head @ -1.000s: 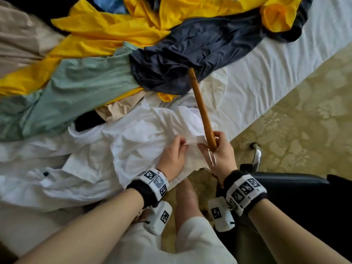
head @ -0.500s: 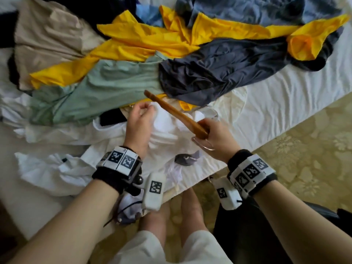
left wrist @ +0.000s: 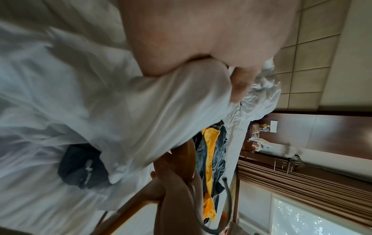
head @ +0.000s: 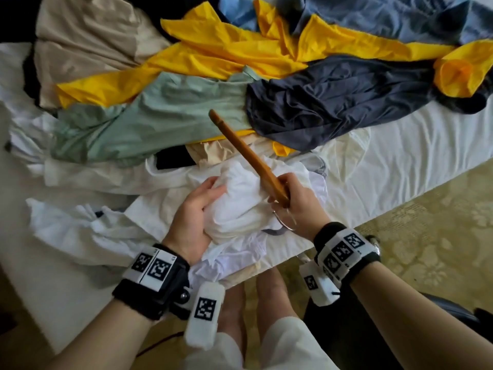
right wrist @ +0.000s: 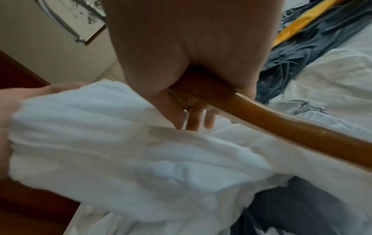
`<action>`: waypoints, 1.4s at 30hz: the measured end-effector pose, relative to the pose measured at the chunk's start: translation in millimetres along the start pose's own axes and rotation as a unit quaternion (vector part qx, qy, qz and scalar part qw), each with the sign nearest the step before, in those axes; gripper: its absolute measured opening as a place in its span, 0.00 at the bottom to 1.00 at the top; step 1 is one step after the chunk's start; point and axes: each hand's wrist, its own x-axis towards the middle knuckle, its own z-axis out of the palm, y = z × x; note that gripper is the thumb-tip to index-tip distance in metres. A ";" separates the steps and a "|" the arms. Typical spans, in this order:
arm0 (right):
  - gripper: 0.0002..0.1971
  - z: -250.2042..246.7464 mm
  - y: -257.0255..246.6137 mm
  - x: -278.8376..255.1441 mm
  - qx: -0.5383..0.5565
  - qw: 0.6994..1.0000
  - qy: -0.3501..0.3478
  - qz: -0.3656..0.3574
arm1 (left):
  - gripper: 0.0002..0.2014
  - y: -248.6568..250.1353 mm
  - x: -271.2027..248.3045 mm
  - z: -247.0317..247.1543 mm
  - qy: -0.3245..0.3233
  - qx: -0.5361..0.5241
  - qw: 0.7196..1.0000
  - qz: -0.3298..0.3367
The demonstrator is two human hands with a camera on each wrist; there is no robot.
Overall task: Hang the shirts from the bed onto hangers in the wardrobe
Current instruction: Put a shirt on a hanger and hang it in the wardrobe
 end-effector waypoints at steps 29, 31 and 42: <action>0.15 19.9 -33.9 -24.6 -0.023 0.998 -0.019 -0.063 | 0.18 -0.4 -29.8 -63.2 -0.004 0.131 0.985 0.114; 0.14 19.5 -35.4 -28.4 -0.016 0.999 0.004 -0.050 | 0.07 -4.5 -26.7 -72.4 0.046 0.236 0.959 0.153; 0.17 31.1 -60.6 -40.2 0.054 0.992 0.112 -0.027 | 0.19 -5.2 -26.5 -114.3 -0.005 0.719 0.555 0.419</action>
